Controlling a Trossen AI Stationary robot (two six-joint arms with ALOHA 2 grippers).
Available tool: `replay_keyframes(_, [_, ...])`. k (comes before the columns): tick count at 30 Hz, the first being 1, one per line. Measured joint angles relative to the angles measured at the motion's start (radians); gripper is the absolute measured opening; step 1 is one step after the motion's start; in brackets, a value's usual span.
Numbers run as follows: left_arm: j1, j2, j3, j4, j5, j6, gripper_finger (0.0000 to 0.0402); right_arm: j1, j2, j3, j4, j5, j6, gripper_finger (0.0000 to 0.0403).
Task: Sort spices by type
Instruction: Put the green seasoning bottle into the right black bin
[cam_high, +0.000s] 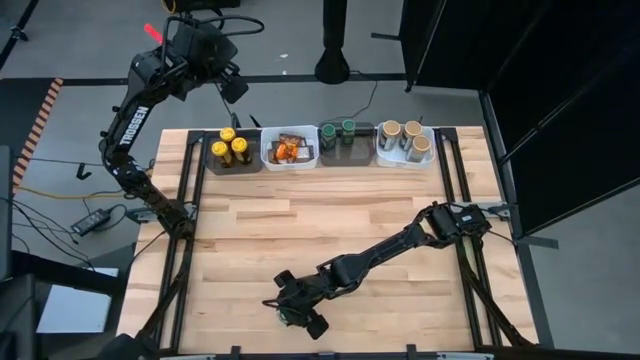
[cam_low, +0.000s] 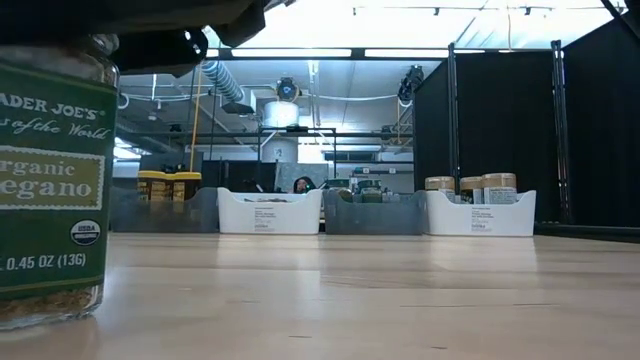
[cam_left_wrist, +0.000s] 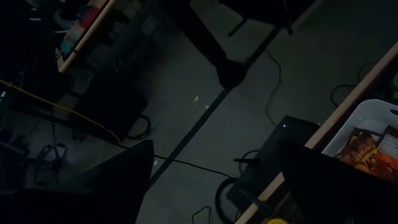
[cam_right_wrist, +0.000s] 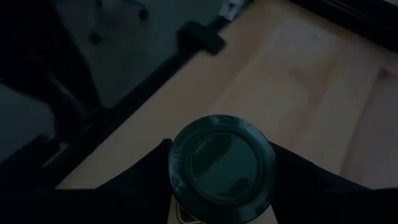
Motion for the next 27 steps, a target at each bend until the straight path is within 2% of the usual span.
replay_keyframes(8, [0.0, 0.0, 0.0, -0.007, 0.0, 0.003, 0.0346, -0.028, -0.055, -0.001, -0.091, 0.129, 0.175, 0.0211])
replay_keyframes(15, [0.0, 0.0, 0.0, -0.01, 0.0, 0.004, 0.0346, -0.13, -0.144, -0.001, -0.289, 0.132, 0.303, 0.0211])
replay_keyframes(20, [0.0, 0.0, 0.0, -0.015, 0.0, 0.004, 0.0346, -0.232, -0.213, -0.001, -0.441, 0.14, 0.314, 0.0211])
replay_keyframes(27, [0.0, 0.0, 0.0, -0.014, 0.0, 0.001, 0.0346, -0.404, -0.305, -0.001, -0.532, 0.217, 0.278, 0.0211])
